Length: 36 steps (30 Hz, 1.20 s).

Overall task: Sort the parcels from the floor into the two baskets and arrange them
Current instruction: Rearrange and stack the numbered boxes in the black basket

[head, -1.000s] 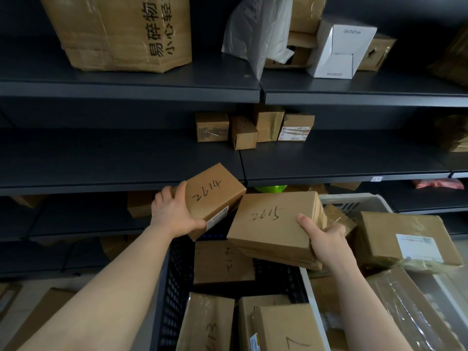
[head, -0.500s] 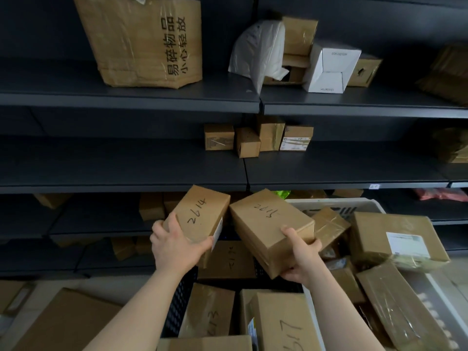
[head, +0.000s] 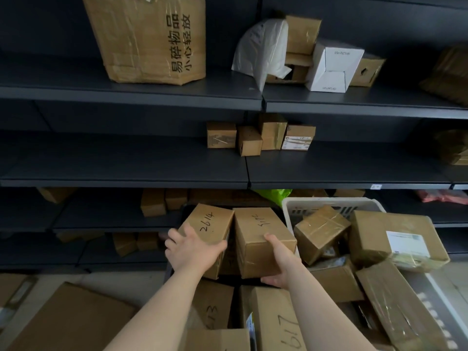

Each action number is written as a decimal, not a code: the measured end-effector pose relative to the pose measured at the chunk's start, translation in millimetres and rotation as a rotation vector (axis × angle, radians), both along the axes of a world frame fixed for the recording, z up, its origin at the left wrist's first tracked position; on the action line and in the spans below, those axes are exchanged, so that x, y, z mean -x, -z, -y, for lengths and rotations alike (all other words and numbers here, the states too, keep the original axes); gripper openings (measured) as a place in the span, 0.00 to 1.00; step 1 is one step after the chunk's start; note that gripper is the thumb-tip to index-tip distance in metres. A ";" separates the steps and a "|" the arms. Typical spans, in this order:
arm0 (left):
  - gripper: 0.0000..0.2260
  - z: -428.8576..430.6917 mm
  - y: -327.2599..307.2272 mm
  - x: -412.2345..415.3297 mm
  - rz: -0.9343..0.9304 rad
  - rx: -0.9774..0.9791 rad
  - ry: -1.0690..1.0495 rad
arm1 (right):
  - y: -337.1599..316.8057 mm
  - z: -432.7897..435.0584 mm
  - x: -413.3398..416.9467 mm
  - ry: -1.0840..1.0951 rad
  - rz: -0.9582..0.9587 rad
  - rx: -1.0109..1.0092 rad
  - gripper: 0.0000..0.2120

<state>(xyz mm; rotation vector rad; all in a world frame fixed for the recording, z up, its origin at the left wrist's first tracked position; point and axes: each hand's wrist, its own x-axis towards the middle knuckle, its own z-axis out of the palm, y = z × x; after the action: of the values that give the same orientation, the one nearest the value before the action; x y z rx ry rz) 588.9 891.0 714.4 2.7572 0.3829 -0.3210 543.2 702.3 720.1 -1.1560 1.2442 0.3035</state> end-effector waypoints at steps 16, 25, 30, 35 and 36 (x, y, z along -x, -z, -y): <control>0.40 6.9 70.6 -19.1 -0.150 0.248 0.101 | 50.2 18.3 -31.5 -0.471 -0.071 0.379 0.10; 0.38 -4.7 82.4 -28.6 -0.278 0.119 0.184 | 72.4 5.4 -46.6 -0.853 -0.089 0.505 0.23; 0.38 -8.5 83.5 -25.3 -0.296 0.128 0.217 | 70.3 4.9 -43.4 -0.811 -0.037 0.390 0.25; 0.34 -13.3 71.3 -18.1 -0.319 0.202 0.171 | 39.8 10.4 -29.4 -0.790 0.076 0.370 0.25; 0.34 -13.0 66.5 -15.2 -0.320 0.210 0.171 | 32.7 12.3 -24.6 -0.810 0.095 0.400 0.24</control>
<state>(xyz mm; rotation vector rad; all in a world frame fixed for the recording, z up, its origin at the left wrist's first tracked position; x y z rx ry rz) 604.1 904.0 647.9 2.5365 0.1774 -0.8031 567.8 690.0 687.4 -1.9781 0.7122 0.6043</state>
